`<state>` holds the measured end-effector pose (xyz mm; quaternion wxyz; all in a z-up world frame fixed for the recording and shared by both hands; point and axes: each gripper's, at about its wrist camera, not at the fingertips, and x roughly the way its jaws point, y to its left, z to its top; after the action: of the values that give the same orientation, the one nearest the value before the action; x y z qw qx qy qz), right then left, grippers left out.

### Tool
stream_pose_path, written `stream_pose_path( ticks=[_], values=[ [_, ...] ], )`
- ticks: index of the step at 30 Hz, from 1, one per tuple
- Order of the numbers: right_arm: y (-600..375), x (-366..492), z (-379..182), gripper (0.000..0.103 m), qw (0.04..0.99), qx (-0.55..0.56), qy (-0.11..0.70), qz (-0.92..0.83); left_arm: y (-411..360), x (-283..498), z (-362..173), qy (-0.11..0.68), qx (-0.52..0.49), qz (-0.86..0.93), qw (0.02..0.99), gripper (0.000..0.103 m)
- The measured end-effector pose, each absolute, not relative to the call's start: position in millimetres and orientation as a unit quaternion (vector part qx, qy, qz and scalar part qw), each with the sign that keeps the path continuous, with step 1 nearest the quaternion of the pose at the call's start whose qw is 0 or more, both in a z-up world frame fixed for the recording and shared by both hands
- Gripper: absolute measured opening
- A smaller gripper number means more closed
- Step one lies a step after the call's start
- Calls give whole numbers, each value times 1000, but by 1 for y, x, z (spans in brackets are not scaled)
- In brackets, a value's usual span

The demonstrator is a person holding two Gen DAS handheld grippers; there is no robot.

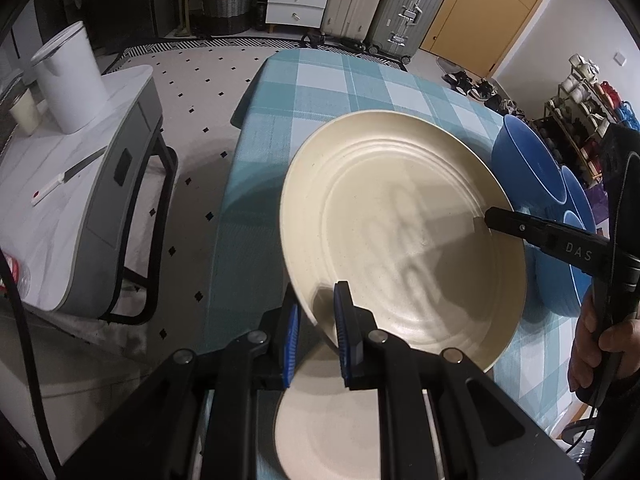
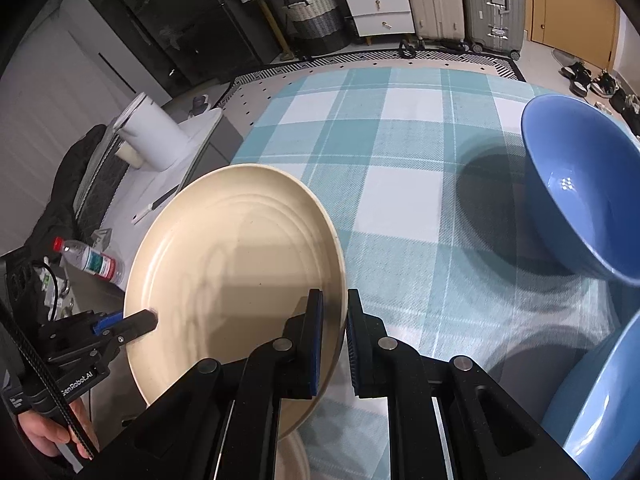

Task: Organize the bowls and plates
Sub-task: 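Lift the cream plate with both grippers and carry it over the plate stack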

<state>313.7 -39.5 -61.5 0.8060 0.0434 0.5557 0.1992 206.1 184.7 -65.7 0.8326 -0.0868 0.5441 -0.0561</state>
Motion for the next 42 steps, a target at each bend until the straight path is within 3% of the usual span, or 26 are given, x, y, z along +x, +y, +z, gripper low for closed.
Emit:
stream_pose_path(
  ticks=[42],
  values=[
    [-25,192,-86,11,810,-33,544,216,173,86,-98,550,-71,-39,831,16]
  ],
)
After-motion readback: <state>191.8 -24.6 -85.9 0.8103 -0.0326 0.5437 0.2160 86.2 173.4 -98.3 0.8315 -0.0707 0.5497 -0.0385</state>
